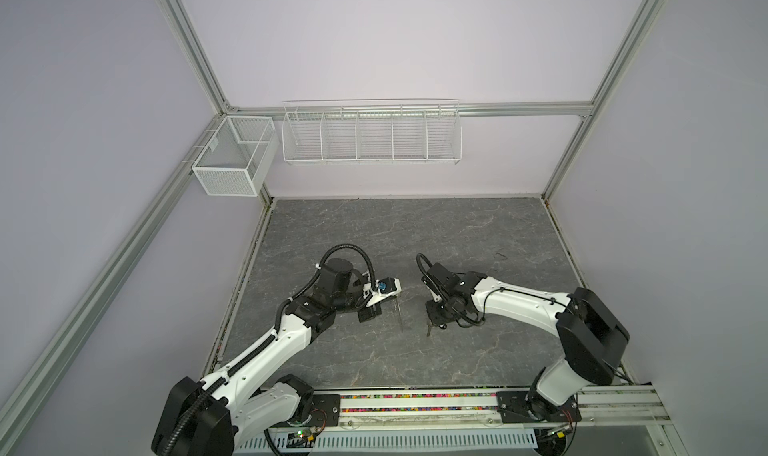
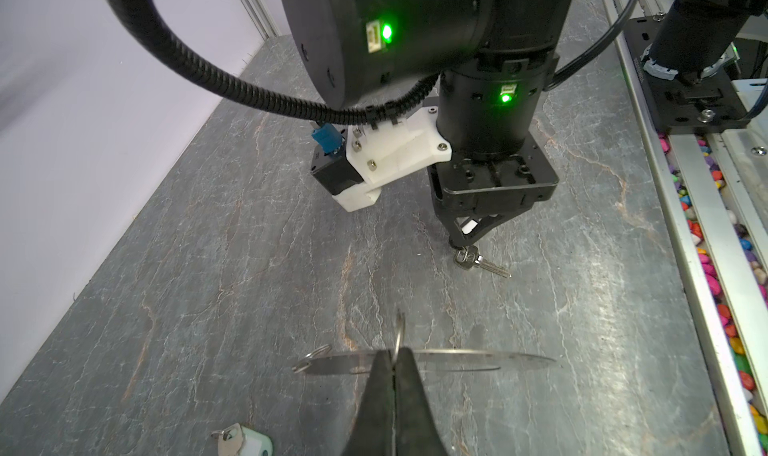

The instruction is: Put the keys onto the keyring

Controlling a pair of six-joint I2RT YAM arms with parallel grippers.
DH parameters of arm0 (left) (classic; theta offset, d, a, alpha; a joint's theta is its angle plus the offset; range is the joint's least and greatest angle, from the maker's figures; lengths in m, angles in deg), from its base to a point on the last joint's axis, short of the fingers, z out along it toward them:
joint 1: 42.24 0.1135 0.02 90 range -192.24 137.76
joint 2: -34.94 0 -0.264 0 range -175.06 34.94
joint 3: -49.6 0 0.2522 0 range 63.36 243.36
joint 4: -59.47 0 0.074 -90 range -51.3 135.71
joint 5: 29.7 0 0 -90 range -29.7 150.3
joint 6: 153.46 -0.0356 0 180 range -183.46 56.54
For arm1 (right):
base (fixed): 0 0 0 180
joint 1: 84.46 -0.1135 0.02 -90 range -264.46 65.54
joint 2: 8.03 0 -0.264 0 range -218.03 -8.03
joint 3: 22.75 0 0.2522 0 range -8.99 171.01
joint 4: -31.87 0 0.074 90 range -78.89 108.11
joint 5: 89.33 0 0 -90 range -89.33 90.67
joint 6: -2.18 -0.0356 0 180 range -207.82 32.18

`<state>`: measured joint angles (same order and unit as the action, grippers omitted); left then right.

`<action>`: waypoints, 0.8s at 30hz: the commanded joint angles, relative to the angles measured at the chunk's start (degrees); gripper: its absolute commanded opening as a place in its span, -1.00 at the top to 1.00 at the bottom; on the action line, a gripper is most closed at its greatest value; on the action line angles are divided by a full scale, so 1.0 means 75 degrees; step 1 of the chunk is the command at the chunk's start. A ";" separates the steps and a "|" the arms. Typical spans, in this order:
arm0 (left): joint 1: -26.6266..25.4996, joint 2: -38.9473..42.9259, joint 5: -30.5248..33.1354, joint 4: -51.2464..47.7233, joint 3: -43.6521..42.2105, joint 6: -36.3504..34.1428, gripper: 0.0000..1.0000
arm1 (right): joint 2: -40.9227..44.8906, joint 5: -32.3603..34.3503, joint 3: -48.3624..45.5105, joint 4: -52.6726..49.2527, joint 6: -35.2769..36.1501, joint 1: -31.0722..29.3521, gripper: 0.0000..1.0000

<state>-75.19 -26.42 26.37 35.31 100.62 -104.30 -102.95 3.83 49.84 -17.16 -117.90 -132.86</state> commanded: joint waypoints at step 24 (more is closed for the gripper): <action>0.0034 0.0109 -0.0127 0.0309 -0.0081 0.0090 1.00 | -0.0903 -0.0117 0.0642 -0.0315 0.0451 -0.0162 0.57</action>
<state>-75.19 -26.34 26.20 36.40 100.51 -103.58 -109.44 2.34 53.58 -17.47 -115.96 -133.43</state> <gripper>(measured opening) 0.049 0.216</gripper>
